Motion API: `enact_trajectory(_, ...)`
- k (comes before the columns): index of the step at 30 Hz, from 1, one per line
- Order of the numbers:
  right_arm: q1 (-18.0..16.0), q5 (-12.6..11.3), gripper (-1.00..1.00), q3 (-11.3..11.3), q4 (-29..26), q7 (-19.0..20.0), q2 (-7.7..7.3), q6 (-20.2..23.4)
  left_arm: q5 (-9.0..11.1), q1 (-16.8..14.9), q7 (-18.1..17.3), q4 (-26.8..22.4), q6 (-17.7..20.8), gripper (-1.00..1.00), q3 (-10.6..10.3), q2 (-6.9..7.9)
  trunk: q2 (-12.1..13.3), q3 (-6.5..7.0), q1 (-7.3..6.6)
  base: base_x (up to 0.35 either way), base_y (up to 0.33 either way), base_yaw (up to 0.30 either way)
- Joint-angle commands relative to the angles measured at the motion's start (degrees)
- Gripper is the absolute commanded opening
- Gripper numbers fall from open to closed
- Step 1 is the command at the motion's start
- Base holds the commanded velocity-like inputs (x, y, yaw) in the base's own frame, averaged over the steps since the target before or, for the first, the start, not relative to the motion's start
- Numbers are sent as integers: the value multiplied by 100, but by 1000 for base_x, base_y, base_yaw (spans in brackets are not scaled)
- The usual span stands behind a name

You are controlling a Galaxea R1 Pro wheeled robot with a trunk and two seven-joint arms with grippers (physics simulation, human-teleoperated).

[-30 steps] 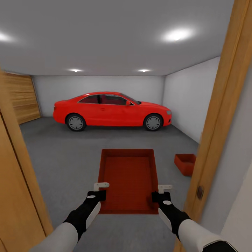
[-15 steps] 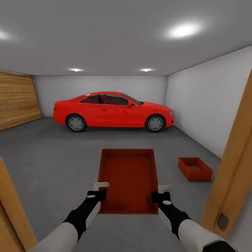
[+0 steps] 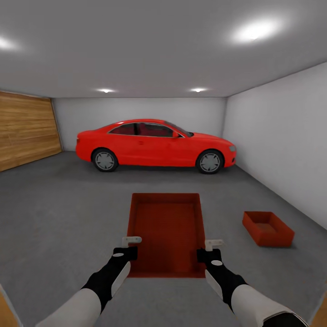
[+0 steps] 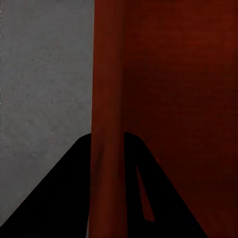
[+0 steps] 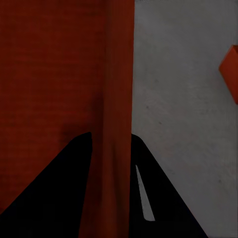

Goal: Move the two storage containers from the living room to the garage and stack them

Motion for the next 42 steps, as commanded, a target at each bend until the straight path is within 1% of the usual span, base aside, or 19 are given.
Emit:
enact_trajectory(1,-1,-83,-100,-99,13,-7,83,-38,209,-7,156,-127,-318,-100,66,-1,-8,-10,5,321,0,165)
enact_trajectory(9,-1,-86,-100,-91,13,-6,83,-38,209,-8,156,-126,-318,-100,66,-1,-8,-10,5,321,0,167)
enact_trajectory(42,-1,-87,-100,-95,13,-6,83,-49,241,-11,122,-81,-258,-100,84,-1,-8,-10,5,321,0,2)
